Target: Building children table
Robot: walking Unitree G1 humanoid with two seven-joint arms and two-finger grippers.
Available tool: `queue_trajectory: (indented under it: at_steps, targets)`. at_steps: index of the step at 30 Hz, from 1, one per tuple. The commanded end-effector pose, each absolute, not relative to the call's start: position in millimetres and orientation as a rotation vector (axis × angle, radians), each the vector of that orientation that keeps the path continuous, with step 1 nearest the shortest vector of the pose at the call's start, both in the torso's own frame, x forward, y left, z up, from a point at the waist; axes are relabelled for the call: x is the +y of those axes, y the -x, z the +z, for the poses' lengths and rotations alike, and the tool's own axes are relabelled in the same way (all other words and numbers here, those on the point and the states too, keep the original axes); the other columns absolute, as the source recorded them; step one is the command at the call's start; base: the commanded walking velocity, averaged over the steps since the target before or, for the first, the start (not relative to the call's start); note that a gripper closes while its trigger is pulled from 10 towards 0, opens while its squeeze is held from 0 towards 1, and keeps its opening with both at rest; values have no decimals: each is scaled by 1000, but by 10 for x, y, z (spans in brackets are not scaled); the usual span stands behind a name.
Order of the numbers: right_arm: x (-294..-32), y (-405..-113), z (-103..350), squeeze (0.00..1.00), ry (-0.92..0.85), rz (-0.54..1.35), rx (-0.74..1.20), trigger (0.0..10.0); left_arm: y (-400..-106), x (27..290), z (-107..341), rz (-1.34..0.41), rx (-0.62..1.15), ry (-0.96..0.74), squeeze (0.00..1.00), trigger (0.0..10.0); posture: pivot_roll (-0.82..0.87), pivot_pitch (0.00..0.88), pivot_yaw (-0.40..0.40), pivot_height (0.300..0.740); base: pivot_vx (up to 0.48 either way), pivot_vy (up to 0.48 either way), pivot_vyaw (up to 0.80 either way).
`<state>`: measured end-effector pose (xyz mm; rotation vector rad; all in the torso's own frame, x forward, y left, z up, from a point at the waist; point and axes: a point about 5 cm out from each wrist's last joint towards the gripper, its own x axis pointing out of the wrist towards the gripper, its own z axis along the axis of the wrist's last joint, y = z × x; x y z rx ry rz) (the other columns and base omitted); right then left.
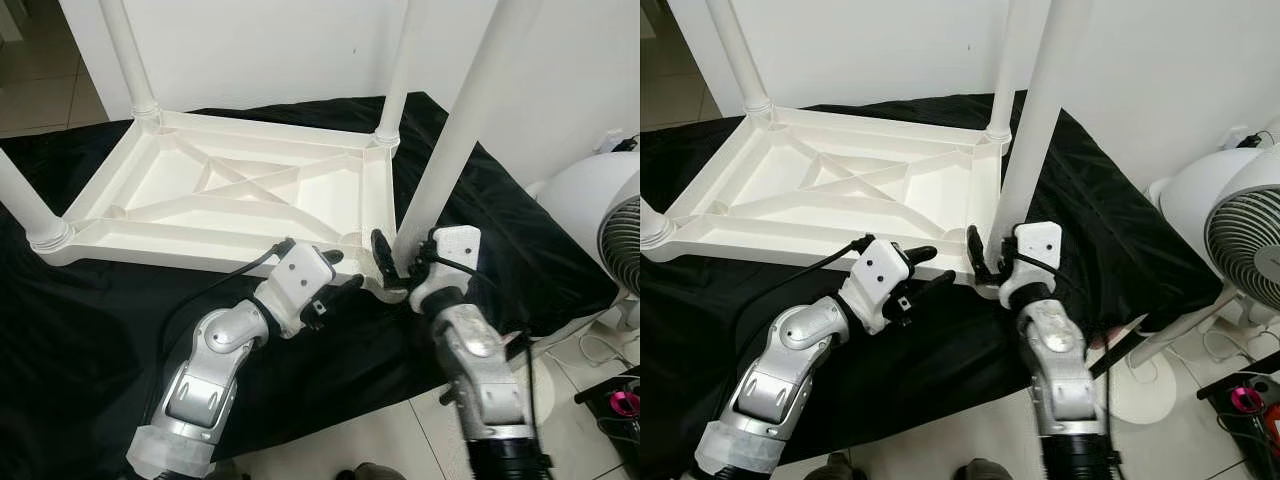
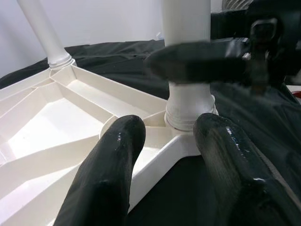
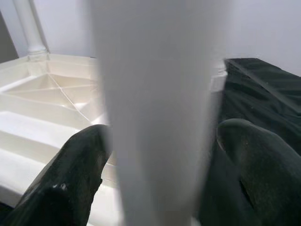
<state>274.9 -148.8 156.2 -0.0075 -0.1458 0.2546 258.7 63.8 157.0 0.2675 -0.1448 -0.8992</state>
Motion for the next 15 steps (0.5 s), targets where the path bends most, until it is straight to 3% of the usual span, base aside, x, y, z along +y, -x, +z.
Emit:
queue_trajectory:
  at_steps: [1,5,6,15]
  targets:
    - [-1526,-2727,1527,0,-6,293,-129,10000,-2602,659,1575,-830,-154,-271,0,10000,-73,3,-26,740,0,0,0]
    - [-1626,-2711,1482,0,50,454,-109,10000,-2611,668,1578,-828,-153,-273,0,10000,-78,5,-20,740,0,0,0]
    - [-1690,-2746,1429,0,113,578,-81,10000,-2620,669,1581,-830,-153,-274,0,10000,-82,7,-11,740,0,0,0]
    - [-1666,-2925,1356,0,196,703,-40,10000,-2647,653,1600,-837,-158,-276,0,10000,-76,6,4,740,0,0,0]
